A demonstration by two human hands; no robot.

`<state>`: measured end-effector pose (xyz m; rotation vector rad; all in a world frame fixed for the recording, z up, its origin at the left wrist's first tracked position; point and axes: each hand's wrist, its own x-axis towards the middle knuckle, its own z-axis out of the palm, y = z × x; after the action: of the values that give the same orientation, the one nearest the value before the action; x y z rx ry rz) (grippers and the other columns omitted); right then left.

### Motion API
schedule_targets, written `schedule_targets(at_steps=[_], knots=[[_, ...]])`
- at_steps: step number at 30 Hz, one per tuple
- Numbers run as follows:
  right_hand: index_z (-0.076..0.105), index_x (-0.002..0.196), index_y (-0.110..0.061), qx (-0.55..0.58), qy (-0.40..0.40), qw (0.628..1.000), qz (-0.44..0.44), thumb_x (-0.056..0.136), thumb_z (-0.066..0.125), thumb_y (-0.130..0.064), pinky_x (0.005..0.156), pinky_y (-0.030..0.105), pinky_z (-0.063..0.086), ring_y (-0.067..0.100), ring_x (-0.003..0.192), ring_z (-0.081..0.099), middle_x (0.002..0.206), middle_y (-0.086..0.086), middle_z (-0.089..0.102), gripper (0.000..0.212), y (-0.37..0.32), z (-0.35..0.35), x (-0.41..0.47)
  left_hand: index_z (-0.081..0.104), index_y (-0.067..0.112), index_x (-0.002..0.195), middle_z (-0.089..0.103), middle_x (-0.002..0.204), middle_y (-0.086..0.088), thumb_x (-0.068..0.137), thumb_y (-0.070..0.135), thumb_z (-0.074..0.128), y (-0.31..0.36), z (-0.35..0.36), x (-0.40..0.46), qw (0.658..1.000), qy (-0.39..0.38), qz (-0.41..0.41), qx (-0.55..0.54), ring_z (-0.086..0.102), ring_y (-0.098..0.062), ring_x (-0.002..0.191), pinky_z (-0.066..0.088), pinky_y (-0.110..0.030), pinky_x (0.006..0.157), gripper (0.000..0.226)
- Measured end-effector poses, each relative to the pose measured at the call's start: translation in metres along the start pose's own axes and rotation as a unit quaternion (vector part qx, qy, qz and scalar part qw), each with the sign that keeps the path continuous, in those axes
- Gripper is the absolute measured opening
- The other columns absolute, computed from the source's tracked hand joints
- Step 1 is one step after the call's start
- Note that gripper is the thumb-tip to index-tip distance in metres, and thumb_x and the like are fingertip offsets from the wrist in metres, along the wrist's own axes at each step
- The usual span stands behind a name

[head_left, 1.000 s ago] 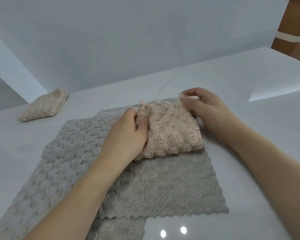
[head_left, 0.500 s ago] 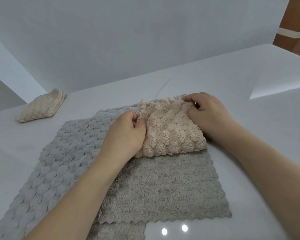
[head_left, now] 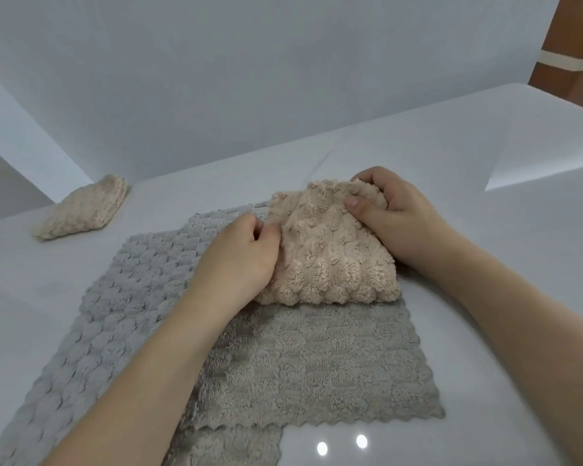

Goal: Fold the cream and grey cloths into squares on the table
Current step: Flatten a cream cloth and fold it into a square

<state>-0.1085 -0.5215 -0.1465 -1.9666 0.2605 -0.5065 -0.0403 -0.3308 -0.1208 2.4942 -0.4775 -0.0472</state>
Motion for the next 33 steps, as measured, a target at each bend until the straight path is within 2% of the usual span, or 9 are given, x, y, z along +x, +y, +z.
schedule_targets(at_steps=[7, 12, 15, 17, 21, 24, 26, 28, 33], knots=[[0.060, 0.114, -0.036, 0.034, 0.005, 0.999, 0.000, 0.090, 0.062, -0.018, 0.090, 0.031, 0.048, 0.011, 0.096, 0.059, 0.100, -0.015, 0.059, 0.030, 0.003, 0.000, 0.002, 0.047, 0.029, 0.094, 0.053, 0.067, -0.004, 0.104, 0.024, 0.042, -0.002, 0.006, 0.002, 0.968, 0.028, -0.041, -0.246, 0.045, -0.015, 0.049, 0.034, -0.026, 0.045, 0.012], [0.069, 0.097, -0.033, 0.095, 0.032, 0.995, 0.005, 0.087, 0.058, -0.031, 0.082, 0.039, 0.054, 0.013, 0.088, 0.064, 0.088, -0.011, 0.068, 0.015, -0.010, 0.005, 0.000, 0.054, 0.031, 0.092, 0.069, 0.090, -0.007, 0.102, 0.026, 0.045, -0.003, 0.002, 0.005, 0.968, 0.025, -0.021, -0.250, 0.061, -0.021, 0.070, 0.046, -0.037, 0.063, 0.015], [0.068, 0.108, -0.030, 0.024, 0.000, 1.000, -0.015, 0.089, 0.062, -0.046, 0.091, 0.037, 0.051, 0.009, 0.100, 0.062, 0.103, -0.012, 0.069, 0.026, -0.015, 0.011, -0.002, 0.056, 0.028, 0.092, 0.066, 0.082, -0.003, 0.102, 0.027, 0.046, -0.003, -0.008, 0.005, 0.977, 0.049, 0.016, -0.206, 0.060, -0.015, 0.067, 0.046, -0.033, 0.061, 0.014], [0.065, 0.120, -0.030, -0.047, -0.028, 0.998, -0.020, 0.092, 0.060, -0.040, 0.098, 0.032, 0.045, 0.010, 0.112, 0.057, 0.116, -0.010, 0.065, 0.030, -0.015, 0.016, -0.004, 0.056, 0.024, 0.096, 0.057, 0.061, 0.005, 0.102, 0.027, 0.047, -0.003, -0.023, 0.005, 0.985, 0.032, 0.024, -0.167, 0.047, -0.008, 0.044, 0.036, -0.024, 0.045, 0.011], [0.058, 0.118, -0.033, -0.069, -0.050, 0.994, -0.067, 0.097, 0.052, -0.033, 0.075, 0.015, 0.040, 0.007, 0.091, 0.055, 0.095, -0.010, 0.061, 0.022, -0.027, 0.029, -0.012, 0.059, 0.024, 0.092, 0.046, 0.046, 0.008, 0.099, 0.030, 0.053, -0.010, -0.059, 0.002, 0.995, -0.006, -0.012, -0.098, 0.033, -0.013, 0.037, 0.026, -0.024, 0.041, 0.010], [0.050, 0.116, -0.029, -0.129, -0.089, 0.983, -0.098, 0.100, 0.045, -0.030, 0.068, 0.033, 0.038, 0.005, 0.070, 0.048, 0.075, -0.010, 0.052, 0.017, -0.028, 0.035, -0.020, 0.055, 0.024, 0.093, 0.059, 0.066, 0.011, 0.095, 0.031, 0.055, -0.019, -0.067, -0.015, 0.995, 0.073, -0.005, 0.068, 0.054, -0.015, 0.057, 0.040, -0.031, 0.053, 0.007], [0.051, 0.115, -0.028, -0.178, -0.100, 0.974, -0.098, 0.101, 0.043, -0.028, 0.070, 0.032, 0.037, 0.011, 0.073, 0.048, 0.073, -0.015, 0.048, 0.016, -0.025, 0.036, -0.021, 0.053, 0.023, 0.098, 0.057, 0.083, 0.011, 0.093, 0.021, 0.052, -0.015, -0.061, -0.039, 0.980, 0.137, 0.056, 0.133, 0.055, -0.008, 0.074, 0.040, -0.027, 0.061, 0.006], [0.056, 0.114, -0.028, -0.203, -0.097, 0.970, -0.091, 0.099, 0.043, -0.029, 0.076, 0.032, 0.041, 0.016, 0.088, 0.053, 0.088, -0.012, 0.057, 0.019, -0.023, 0.036, -0.021, 0.055, 0.023, 0.095, 0.052, 0.087, 0.015, 0.089, 0.019, 0.051, -0.001, -0.046, -0.072, 0.983, 0.100, 0.137, 0.074, 0.049, 0.001, 0.078, 0.036, -0.015, 0.065, 0.008], [0.061, 0.113, -0.030, -0.211, -0.083, 0.970, -0.088, 0.097, 0.047, -0.031, 0.081, 0.030, 0.041, 0.017, 0.101, 0.056, 0.107, -0.004, 0.065, 0.021, -0.022, 0.038, -0.020, 0.059, 0.021, 0.094, 0.053, 0.099, 0.009, 0.082, 0.047, 0.055, -0.005, -0.004, -0.107, 0.959, 0.075, 0.236, 0.137, 0.046, -0.016, 0.093, 0.039, -0.036, 0.084, 0.028]])
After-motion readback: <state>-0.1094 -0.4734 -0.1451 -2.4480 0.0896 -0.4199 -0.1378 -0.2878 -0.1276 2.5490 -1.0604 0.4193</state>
